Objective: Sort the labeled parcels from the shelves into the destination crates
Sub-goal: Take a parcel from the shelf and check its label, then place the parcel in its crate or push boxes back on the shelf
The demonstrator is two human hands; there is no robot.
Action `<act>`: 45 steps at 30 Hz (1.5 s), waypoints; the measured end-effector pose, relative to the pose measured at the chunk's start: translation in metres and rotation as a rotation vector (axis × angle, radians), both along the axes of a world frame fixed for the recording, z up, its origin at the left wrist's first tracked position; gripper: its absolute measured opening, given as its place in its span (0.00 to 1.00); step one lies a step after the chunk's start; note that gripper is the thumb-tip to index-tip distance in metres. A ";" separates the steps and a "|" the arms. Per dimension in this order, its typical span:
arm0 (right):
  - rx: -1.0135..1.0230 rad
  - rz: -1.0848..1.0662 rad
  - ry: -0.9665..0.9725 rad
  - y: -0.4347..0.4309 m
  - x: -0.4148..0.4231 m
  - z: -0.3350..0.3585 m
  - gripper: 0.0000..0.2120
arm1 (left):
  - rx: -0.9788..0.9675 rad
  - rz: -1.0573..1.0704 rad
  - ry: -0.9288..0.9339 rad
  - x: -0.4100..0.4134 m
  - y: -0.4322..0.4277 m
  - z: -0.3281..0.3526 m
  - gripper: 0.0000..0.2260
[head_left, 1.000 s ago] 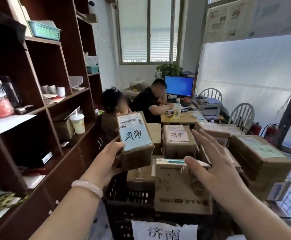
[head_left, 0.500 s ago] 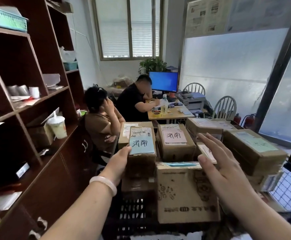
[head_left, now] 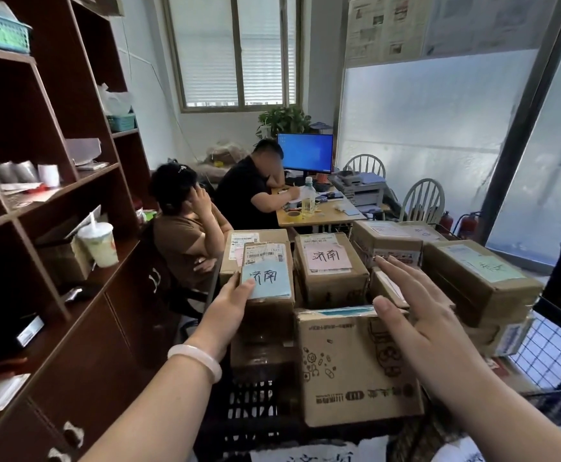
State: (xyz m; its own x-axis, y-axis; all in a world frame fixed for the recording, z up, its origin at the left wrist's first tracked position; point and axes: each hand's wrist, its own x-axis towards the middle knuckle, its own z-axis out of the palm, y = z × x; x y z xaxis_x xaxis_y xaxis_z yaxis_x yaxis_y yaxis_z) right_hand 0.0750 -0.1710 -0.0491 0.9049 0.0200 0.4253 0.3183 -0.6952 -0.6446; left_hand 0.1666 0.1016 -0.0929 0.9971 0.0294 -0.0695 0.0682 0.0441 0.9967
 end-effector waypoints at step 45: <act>-0.278 -0.881 0.181 -0.326 -0.318 -0.079 0.37 | 0.817 -0.789 -0.880 -0.211 -0.522 0.005 0.35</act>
State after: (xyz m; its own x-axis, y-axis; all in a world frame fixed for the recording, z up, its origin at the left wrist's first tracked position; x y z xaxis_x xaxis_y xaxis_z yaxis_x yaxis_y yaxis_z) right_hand -0.2432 -0.4966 -0.1283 0.6943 -0.6235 0.3594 -0.4842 -0.7742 -0.4077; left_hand -0.0445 -0.4206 -0.0883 0.4808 -0.8111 0.3332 -0.8357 -0.3087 0.4542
